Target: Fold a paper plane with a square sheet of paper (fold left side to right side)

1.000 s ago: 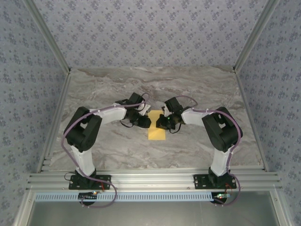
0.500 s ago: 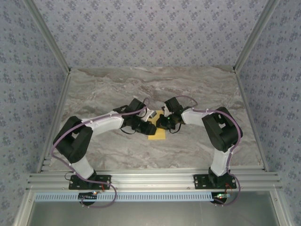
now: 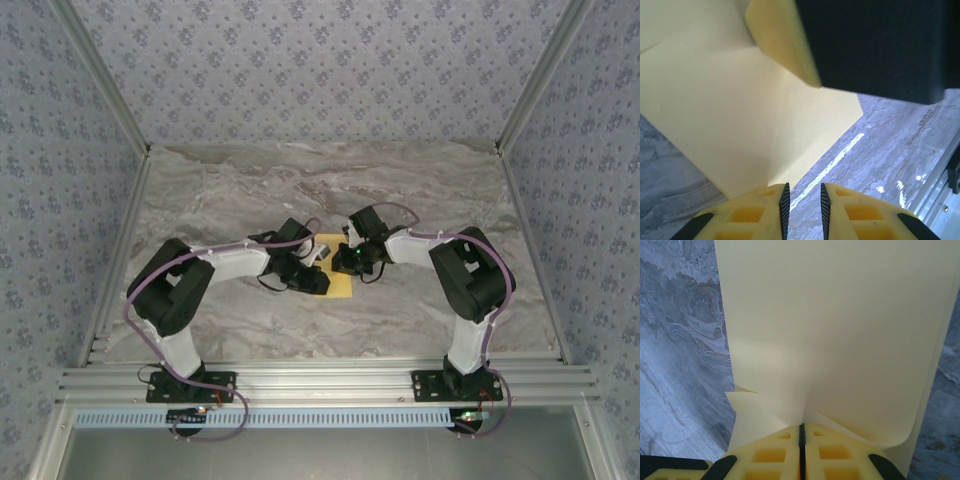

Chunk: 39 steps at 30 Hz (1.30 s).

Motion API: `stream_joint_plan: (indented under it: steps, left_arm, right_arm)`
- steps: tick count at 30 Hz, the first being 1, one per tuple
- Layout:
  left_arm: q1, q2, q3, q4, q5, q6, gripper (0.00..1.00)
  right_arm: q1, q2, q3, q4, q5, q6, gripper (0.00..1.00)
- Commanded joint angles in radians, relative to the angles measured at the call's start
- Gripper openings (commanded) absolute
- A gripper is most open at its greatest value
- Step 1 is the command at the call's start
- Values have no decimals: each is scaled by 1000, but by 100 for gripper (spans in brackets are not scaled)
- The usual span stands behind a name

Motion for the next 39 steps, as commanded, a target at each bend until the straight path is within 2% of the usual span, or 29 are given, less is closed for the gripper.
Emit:
stream_joint_plan:
  steps: [1,16,25,29,39]
  left_arm:
    - [-2,18,-24,16,-14,1,25]
    - [2,-16,-69,27,-45,-15,23]
    - [28,-152,-86,83,53,-67,25]
    - [28,-121,-56,89,82,-66,26]
    - [14,-1,11,40,53,-7,30]
  right_arm:
    - [6,31,3,-96,51,-23,11]
    - [6,28,4,-111,62,-30,11]
    - [7,28,7,-109,56,-30,11]
    - [7,28,9,-110,58,-30,11]
    - [7,28,8,-114,58,-33,11]
